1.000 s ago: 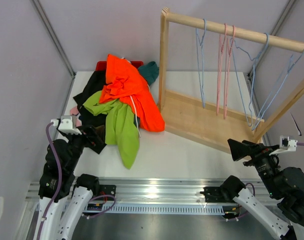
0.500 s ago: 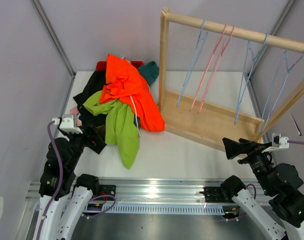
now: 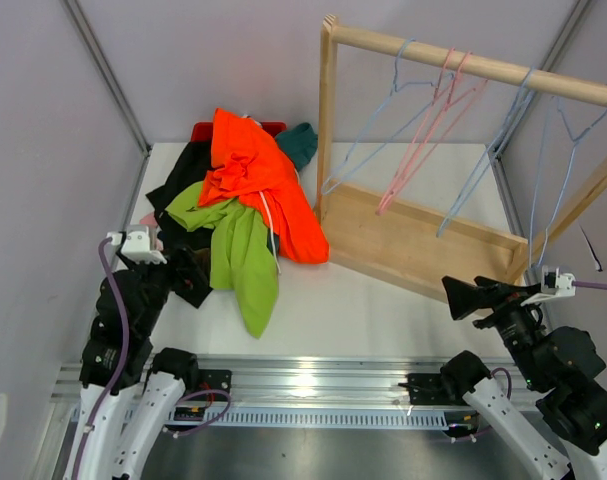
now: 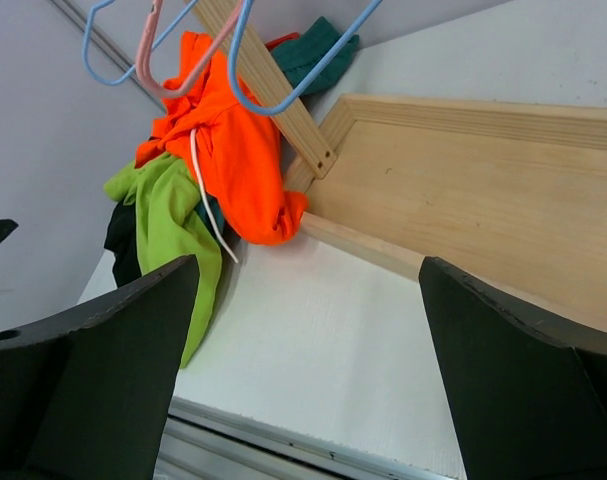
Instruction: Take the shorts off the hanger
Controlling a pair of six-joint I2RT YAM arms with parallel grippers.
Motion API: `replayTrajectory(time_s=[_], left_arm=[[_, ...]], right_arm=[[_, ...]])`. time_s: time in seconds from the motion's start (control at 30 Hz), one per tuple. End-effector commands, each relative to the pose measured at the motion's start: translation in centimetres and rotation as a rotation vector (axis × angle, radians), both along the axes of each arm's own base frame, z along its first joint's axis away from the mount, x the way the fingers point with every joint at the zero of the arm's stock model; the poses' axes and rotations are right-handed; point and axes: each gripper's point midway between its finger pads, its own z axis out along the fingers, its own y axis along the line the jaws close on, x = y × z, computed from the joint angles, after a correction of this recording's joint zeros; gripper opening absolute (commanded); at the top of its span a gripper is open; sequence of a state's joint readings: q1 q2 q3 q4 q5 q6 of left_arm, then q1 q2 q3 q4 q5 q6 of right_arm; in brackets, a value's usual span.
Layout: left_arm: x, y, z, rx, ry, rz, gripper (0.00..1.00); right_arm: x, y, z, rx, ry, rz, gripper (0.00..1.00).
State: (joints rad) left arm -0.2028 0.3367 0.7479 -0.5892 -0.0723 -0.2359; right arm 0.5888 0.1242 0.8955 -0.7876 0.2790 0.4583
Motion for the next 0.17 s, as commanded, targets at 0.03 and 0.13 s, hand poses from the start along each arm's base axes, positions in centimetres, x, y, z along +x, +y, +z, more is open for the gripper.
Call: replayTrajectory(time_s=[0.03,0.13], left_arm=[[0.57,0.11,-0.04,-0.009,0.005,0.019,0.99],[0.81,0.5,-0.59,-0.004,0.024,0.046,0.99]], right_arm=[[0.01,0.23,0.79,0.001,-0.049,0.015,0.99],[-0.06,0.08,0.87,-0.001,-0.051,0.011,0.99]])
